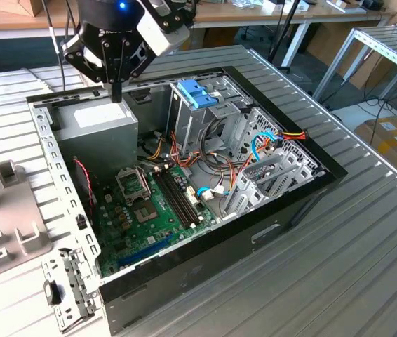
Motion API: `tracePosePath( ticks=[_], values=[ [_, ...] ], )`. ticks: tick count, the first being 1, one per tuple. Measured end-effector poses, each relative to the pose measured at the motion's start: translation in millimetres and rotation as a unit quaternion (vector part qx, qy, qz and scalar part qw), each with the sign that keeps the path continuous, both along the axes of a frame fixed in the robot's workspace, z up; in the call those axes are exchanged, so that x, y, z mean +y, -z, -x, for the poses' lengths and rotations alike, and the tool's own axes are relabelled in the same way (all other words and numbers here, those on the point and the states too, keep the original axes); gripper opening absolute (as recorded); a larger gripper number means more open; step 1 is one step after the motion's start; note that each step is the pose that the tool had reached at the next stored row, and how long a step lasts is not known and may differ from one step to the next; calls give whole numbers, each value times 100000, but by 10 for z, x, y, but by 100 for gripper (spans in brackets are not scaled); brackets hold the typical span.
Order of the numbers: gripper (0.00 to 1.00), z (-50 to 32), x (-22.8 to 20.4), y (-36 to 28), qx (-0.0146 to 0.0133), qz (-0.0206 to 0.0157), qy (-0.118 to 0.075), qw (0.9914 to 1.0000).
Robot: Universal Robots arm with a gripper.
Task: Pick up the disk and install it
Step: 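Reach for the disk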
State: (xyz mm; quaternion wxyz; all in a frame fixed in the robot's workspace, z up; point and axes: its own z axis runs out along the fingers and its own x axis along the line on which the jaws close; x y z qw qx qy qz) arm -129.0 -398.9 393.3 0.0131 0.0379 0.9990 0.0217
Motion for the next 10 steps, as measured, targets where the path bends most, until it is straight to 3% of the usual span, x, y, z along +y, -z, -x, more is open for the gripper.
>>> tracePosePath(
  ticks=[10],
  values=[
    [11, 30, 0, 0, 0, 1, 1, 100000]
  ],
)
